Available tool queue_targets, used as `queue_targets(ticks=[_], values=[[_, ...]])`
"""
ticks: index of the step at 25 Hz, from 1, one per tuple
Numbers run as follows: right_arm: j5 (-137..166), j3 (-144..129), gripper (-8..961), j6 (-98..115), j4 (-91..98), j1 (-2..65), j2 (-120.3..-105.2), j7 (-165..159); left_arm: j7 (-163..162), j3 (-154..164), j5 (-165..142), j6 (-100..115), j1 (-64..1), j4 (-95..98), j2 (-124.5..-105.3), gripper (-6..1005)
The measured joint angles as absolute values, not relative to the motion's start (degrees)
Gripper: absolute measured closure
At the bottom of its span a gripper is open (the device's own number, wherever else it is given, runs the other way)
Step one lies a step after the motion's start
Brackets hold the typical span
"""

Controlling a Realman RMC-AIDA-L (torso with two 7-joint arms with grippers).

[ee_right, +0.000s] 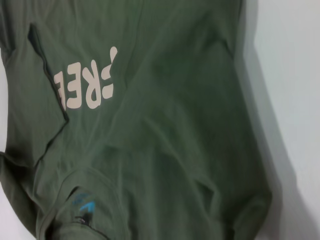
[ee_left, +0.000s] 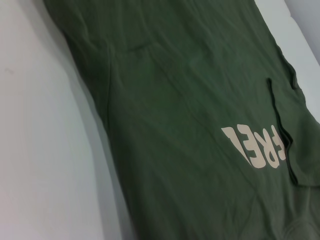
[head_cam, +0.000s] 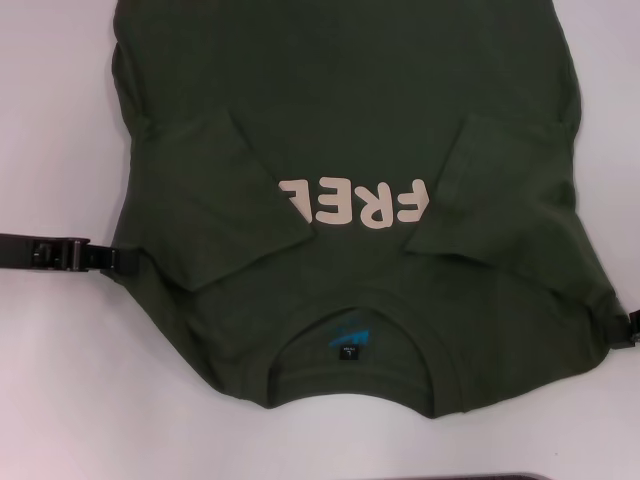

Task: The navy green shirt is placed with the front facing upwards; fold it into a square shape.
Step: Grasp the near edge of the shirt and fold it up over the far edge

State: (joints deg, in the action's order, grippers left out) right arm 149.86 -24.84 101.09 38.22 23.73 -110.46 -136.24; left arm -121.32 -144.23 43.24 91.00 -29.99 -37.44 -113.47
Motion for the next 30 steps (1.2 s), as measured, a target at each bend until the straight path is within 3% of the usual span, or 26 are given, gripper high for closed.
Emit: queue_targets(ticks=[5, 30], values=[[149.8, -24.5, 910, 101.0, 38.2, 23.0, -110.48, -135.6, -121.3, -144.2, 43.2, 90.5, -30.1, -37.4, -113.47, 963], [149.1, -11.8, 922, 104.7, 39.4, 18.0, -110.48, -122.9, -122.9, -144.4, 43.4, 98.1, -28.4, -37.9, -112.12, 964]])
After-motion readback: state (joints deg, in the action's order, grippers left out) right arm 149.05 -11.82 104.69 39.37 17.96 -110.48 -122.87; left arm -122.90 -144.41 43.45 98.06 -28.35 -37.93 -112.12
